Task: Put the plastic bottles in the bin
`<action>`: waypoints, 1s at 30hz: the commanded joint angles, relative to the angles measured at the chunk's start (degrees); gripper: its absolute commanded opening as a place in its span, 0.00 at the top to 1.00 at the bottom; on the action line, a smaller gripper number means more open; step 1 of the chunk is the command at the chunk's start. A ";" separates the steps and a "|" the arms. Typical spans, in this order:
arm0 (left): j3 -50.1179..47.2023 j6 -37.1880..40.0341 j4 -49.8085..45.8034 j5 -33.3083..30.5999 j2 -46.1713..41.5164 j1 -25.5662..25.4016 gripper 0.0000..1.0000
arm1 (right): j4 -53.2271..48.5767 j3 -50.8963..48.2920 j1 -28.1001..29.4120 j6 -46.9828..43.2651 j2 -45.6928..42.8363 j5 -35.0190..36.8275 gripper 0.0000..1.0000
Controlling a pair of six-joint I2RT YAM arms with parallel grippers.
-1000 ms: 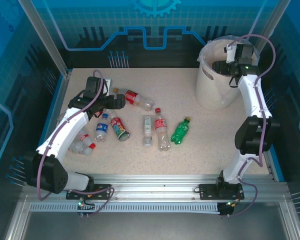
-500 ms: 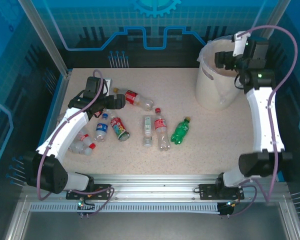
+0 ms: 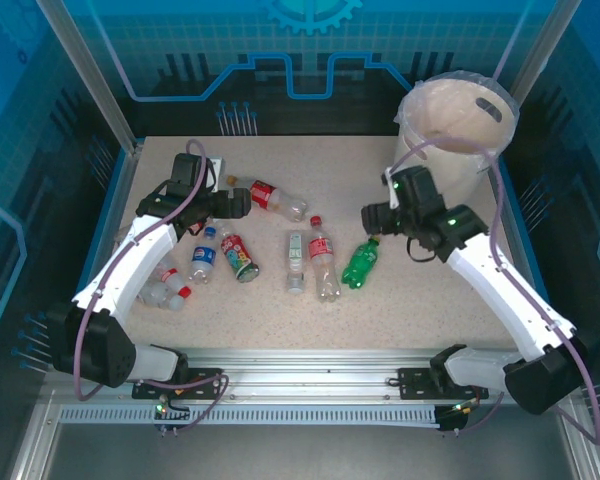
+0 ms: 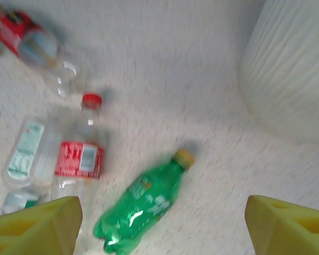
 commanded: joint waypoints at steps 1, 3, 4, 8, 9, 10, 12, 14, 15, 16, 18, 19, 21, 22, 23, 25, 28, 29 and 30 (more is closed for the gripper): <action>0.19 0.17 -0.80 0.54 -0.01 -0.31 0.01 | 2.16 -7.23 1.96 10.97 -0.20 -1.86 0.19; 0.09 0.21 -0.70 0.54 0.05 -0.36 0.01 | 7.11 -12.61 2.99 14.84 0.04 -2.62 0.19; 0.18 0.26 -0.79 0.53 0.17 -0.40 0.01 | 9.92 -15.12 3.30 16.49 0.36 -2.85 0.19; 0.18 0.56 -0.92 0.46 0.29 -0.71 0.01 | 16.41 -20.43 3.36 19.36 3.26 -3.01 0.15; 0.11 0.69 -1.01 0.35 0.34 -0.82 0.01 | 17.34 -20.94 3.41 19.57 4.13 -2.77 0.11; 0.18 0.75 -1.02 0.28 0.34 -0.92 0.01 | 18.59 -21.74 3.38 19.67 5.10 -2.44 0.09; 0.22 0.96 -1.10 0.16 0.27 -1.01 0.01 | 21.31 -23.23 3.32 19.54 6.66 -1.89 0.04; 0.18 0.95 -1.06 -0.11 0.16 -1.10 0.01 | 23.47 -24.26 2.99 19.58 8.59 -1.93 0.00; 0.11 1.00 -0.90 -0.24 0.17 -1.10 0.01 | 24.61 -24.62 2.90 19.58 9.77 -2.23 0.00; 0.05 0.95 -0.92 -0.31 0.19 -1.17 0.01 | 25.83 -25.02 2.88 19.64 10.72 -2.50 0.00; 0.13 1.04 -0.99 -0.24 0.33 -1.26 0.01 | 27.42 -25.36 2.88 19.97 12.22 -2.89 0.00; 0.18 1.03 -1.06 -0.21 0.34 -1.32 0.01 | 27.80 -25.35 2.90 20.02 12.91 -2.95 0.00; 0.16 1.26 -1.13 -0.36 0.38 -1.43 0.01 | 28.25 -25.51 2.94 19.85 13.81 -2.96 0.00; 0.18 1.23 -1.19 -0.48 0.38 -1.46 0.01 | 28.51 -25.75 2.97 19.80 14.04 -2.77 0.01; 0.17 1.26 -1.19 -0.49 0.34 -1.43 0.01 | 28.84 -26.05 2.97 19.76 14.14 -2.49 0.02; 0.14 1.11 -1.10 -0.43 0.34 -1.54 0.01 | 29.28 -26.45 2.97 19.58 14.35 -2.26 0.05; 0.18 1.04 -1.10 -0.37 0.34 -1.54 0.01 | 30.05 -27.29 2.97 19.32 14.70 -1.99 0.09; 0.15 1.07 -1.15 -0.38 0.38 -1.54 0.01 | 30.33 -27.45 2.95 19.15 14.84 -1.87 0.11; 0.18 1.08 -1.12 -0.39 0.36 -1.54 0.01 | 30.51 -27.64 2.97 19.05 14.97 -1.78 0.13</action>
